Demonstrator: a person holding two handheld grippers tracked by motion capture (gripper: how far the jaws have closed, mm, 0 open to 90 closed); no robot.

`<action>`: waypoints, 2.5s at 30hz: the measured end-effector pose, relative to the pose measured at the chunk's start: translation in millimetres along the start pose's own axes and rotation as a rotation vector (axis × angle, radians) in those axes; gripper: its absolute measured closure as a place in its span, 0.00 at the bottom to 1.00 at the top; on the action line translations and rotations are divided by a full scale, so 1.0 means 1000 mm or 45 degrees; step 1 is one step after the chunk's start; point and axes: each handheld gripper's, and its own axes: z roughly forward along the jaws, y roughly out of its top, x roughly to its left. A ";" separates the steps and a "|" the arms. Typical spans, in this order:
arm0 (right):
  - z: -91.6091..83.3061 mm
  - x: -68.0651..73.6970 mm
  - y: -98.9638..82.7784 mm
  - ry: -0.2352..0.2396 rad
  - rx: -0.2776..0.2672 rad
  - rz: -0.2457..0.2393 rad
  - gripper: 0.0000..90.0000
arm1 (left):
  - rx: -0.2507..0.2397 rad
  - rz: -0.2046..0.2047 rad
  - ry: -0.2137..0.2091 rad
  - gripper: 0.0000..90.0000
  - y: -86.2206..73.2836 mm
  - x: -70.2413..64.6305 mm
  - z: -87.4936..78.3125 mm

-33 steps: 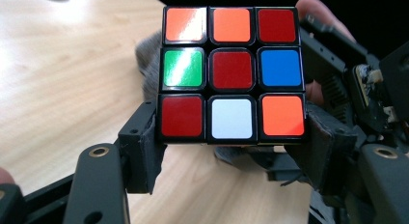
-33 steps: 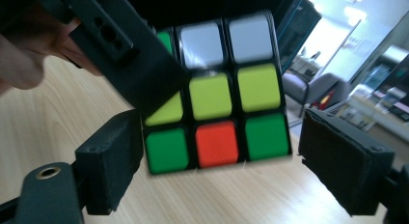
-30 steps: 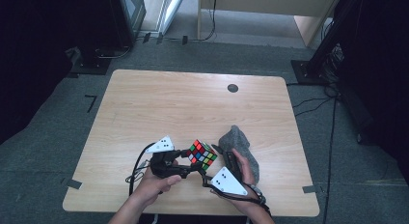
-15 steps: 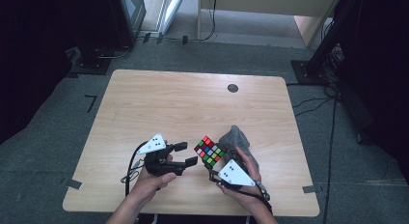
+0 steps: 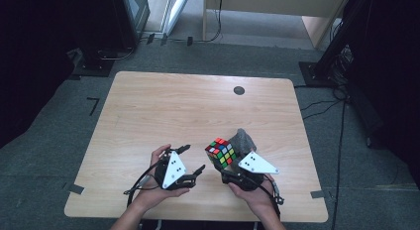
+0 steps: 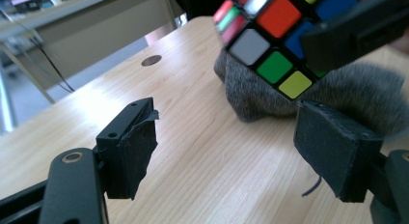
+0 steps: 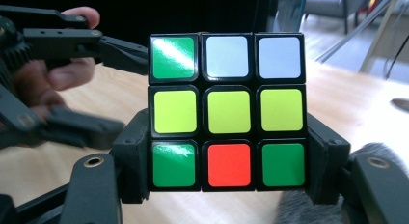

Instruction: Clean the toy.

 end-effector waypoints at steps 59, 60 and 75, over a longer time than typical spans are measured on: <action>0.015 -0.074 -0.056 -0.192 0.535 0.083 0.38 | -0.014 -0.170 -0.067 0.38 -0.014 0.015 0.002; 0.015 -0.074 -0.056 -0.202 0.529 0.096 0.42 | -0.011 -0.170 -0.077 0.38 -0.014 0.015 0.002; 0.000 -0.062 -0.031 -0.067 0.286 0.226 0.88 | 0.059 -0.190 -0.144 0.38 -0.015 0.012 0.009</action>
